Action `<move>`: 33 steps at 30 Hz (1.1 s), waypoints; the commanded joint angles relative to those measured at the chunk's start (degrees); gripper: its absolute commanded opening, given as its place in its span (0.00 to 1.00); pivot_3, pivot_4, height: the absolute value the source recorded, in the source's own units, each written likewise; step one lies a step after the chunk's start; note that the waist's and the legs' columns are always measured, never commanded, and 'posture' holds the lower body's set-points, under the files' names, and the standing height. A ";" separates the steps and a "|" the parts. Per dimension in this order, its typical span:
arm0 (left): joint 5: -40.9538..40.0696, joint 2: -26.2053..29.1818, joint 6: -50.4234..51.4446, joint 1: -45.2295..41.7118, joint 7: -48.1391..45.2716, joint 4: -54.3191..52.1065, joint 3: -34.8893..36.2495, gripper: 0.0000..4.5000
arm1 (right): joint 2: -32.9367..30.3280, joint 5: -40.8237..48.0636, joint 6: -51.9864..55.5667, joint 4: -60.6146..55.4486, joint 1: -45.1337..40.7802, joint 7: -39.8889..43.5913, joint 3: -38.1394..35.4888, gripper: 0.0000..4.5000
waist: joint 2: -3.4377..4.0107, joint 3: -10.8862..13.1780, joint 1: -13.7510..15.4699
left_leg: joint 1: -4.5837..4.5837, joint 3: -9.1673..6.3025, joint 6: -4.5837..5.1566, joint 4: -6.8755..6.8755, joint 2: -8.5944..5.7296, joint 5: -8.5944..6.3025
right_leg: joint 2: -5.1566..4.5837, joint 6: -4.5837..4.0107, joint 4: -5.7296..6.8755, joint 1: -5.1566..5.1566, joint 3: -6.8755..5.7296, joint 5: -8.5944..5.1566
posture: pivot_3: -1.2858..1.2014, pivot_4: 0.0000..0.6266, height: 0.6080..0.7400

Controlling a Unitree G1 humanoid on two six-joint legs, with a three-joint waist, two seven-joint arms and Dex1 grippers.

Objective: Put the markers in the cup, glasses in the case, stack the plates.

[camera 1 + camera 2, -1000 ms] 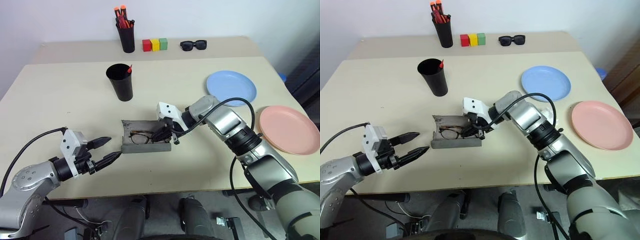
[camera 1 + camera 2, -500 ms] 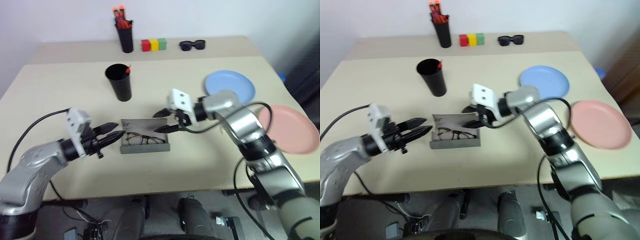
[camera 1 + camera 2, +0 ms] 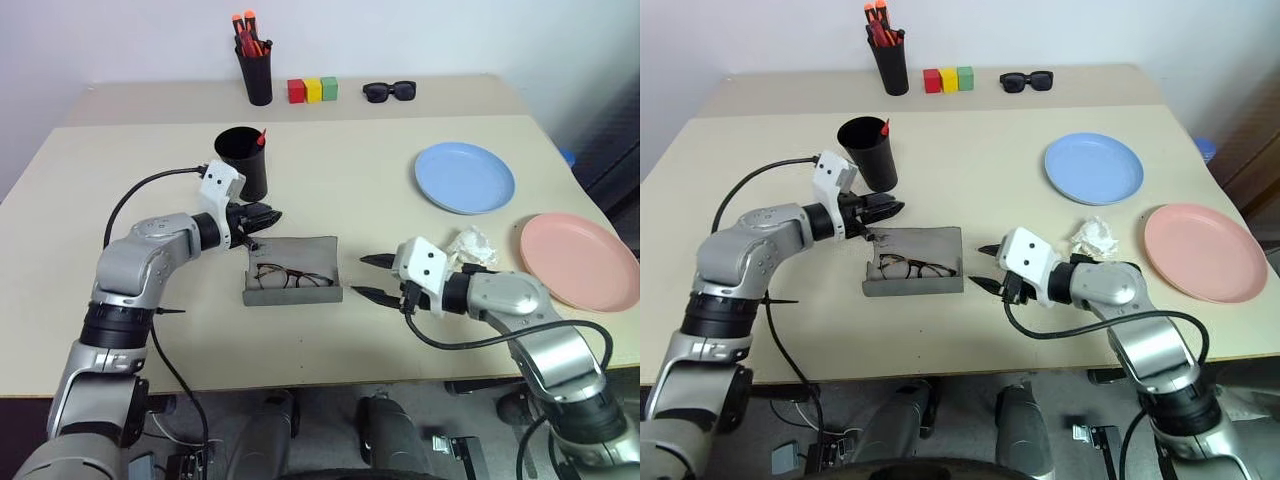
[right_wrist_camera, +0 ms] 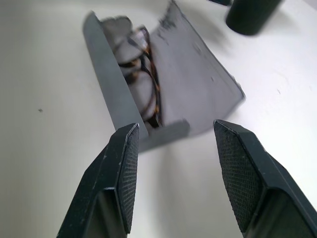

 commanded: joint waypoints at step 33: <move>0.48 10.23 -11.48 24.43 -15.86 -23.11 4.76 0.01 | -0.03 -2.66 0.68 11.79 -8.28 -8.46 -2.15 0.53 | 0.02 0.00 -0.79 | 0.01 -0.11 0.01 -0.01 0.15 0.00 | -0.12 -0.30 -0.05 -0.01 0.03 -0.08 | 0.52 0.24 1.00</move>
